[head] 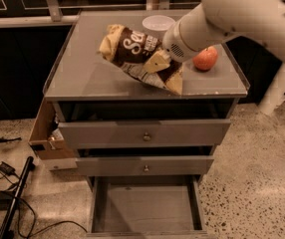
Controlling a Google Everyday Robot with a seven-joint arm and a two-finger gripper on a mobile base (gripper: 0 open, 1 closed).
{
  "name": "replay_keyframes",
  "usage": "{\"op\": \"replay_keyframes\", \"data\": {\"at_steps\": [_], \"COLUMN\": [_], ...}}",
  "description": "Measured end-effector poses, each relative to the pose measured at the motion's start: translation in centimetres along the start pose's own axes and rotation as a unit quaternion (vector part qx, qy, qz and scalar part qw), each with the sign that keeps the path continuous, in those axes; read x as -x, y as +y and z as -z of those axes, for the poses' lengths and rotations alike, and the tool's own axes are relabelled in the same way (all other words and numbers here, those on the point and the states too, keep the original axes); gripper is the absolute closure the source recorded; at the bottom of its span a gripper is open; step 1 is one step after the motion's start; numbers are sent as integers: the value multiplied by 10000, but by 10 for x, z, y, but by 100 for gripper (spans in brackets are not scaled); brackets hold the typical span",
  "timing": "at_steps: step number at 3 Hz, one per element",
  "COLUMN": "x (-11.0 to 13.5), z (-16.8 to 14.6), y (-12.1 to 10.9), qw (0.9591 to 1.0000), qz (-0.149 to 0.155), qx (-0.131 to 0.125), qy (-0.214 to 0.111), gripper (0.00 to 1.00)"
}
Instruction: Place brown chip bag into bottom drawer
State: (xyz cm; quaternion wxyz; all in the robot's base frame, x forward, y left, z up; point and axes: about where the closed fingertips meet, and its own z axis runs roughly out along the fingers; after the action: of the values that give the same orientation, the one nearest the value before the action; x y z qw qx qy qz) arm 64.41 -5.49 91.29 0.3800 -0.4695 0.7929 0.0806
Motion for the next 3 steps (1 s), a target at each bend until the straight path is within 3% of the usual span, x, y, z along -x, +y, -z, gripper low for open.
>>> {"op": "replay_keyframes", "data": {"at_steps": [1,3], "x": [-11,-14], "z": [46,55], "y": [20,29], "qw": [9996,9990], "qz": [-91,-6], "qx": [256,434], "qy": [-44,-57], "gripper": [100,100]}}
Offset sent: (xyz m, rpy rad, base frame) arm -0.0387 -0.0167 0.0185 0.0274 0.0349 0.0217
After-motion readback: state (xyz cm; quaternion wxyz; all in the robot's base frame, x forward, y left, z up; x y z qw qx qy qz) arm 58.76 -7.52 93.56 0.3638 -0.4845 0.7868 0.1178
